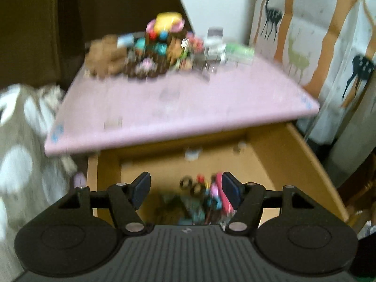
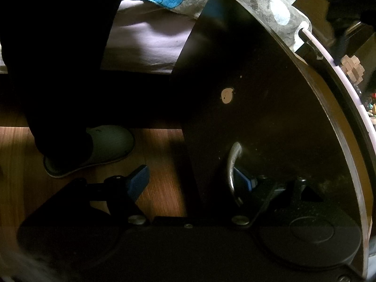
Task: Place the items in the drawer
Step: 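Move the left tool back to the item pile toward the round wooden bead, then close the left tool on the round wooden bead with red lettering, then carry the wooden bead into the drawer and open the left tool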
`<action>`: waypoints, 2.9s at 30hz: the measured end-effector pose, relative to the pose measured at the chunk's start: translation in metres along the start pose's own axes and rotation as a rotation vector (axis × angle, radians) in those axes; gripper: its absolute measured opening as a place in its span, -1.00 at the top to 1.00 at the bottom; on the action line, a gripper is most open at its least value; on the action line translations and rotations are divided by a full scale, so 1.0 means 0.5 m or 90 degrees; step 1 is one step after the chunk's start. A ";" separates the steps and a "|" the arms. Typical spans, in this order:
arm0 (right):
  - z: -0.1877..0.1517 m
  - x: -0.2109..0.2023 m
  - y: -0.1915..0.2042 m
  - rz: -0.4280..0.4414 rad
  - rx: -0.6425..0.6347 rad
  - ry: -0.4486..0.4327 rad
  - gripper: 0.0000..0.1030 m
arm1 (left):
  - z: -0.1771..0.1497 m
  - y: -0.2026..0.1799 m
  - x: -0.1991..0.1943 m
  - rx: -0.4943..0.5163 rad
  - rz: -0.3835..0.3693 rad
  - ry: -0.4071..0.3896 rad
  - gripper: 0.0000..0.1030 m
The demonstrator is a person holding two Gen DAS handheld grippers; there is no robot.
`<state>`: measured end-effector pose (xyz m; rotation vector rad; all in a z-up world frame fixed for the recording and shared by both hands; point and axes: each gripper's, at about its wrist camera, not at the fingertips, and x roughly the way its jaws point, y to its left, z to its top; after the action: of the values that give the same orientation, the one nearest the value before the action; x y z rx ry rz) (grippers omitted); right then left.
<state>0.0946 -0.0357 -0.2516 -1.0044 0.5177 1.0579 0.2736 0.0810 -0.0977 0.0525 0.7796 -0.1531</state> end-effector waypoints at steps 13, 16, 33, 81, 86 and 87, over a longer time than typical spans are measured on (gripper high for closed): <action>-0.001 -0.003 0.001 0.002 -0.005 -0.005 -0.52 | 0.158 -0.020 0.101 0.005 -0.004 -0.098 -0.28; -0.002 -0.003 0.000 0.003 -0.007 -0.007 -0.52 | 0.178 -0.022 0.137 0.000 -0.006 -0.105 -0.27; -0.005 -0.005 0.004 0.003 -0.010 -0.016 -0.53 | 0.226 0.004 0.270 -0.094 -0.037 -0.099 0.23; 0.004 0.001 0.005 -0.004 -0.004 -0.002 -0.53 | 0.114 -0.066 0.113 -0.033 -0.036 -0.018 0.63; 0.003 0.001 0.006 -0.005 -0.005 0.002 -0.53 | 0.088 -0.079 0.101 -0.022 -0.041 -0.001 0.63; 0.003 0.001 0.006 -0.004 -0.004 0.003 -0.53 | 0.081 -0.081 0.100 -0.020 -0.043 0.004 0.63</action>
<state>0.0921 -0.0338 -0.2525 -1.0144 0.5146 1.0518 0.3306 0.0310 -0.1036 -0.0029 0.7902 -0.2045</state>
